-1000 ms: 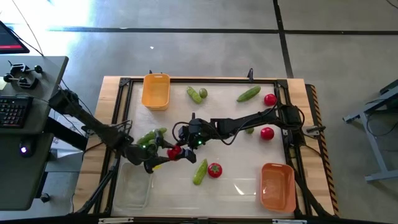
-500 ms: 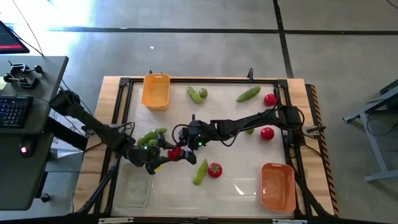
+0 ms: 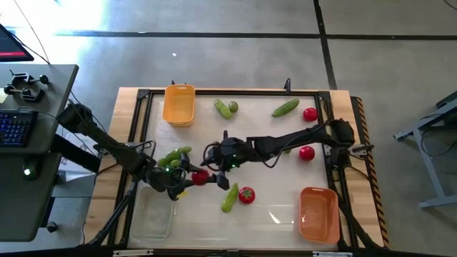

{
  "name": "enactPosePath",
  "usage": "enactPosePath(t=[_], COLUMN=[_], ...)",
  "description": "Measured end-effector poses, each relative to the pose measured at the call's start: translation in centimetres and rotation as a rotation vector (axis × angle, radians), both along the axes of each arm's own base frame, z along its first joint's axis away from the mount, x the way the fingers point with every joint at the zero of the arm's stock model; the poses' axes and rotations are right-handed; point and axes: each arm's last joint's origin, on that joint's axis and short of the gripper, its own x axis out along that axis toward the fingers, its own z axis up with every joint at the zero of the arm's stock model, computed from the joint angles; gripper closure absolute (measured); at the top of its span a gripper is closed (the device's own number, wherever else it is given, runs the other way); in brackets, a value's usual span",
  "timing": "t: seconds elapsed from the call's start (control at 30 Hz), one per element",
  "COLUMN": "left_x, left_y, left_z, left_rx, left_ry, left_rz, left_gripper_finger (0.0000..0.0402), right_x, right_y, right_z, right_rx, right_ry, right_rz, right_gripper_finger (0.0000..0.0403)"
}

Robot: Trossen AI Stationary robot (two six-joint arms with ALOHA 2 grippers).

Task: Sort produce into baskets
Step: Put the red tomato into the gray bin

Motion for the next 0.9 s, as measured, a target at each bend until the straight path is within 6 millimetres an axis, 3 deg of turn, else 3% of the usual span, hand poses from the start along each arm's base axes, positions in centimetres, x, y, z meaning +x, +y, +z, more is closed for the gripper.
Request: enactPosePath(t=[0.13, 0.37, 0.6, 0.7, 0.9], left_x=[0.0, -0.3, -2.7, -4.1, -6.6], left_y=[-0.1, -1.0, -1.7, -2.1, -3.7], left_z=[1.0, 5.3, 9.5, 10.0, 9.0], left_rx=[-0.018, -0.142, -0.403, -0.464, -0.563], left_ry=[0.027, 0.180, 0.465, 0.575, 0.737], left_rz=[0.024, 0.008, 0.084, 0.143, 0.242], left_gripper_finger=[0.0149, 0.0150, 0.0150, 0.0150, 0.0150], right_x=[-1.4, -1.9, -2.0, -2.1, -2.1], right_y=[-0.3, -0.6, -0.4, -0.5, -0.5], right_z=[1.9, 1.0, 0.5, 0.4, 0.4], right_rx=[-0.093, -0.150, -0.190, -0.197, -0.209], right_ry=[0.009, 0.111, 0.140, 0.151, 0.152], right_rz=[-0.050, -0.092, -0.131, -0.131, -0.156], right_gripper_finger=[0.0080, 0.0080, 0.0080, 0.0080, 0.0080])
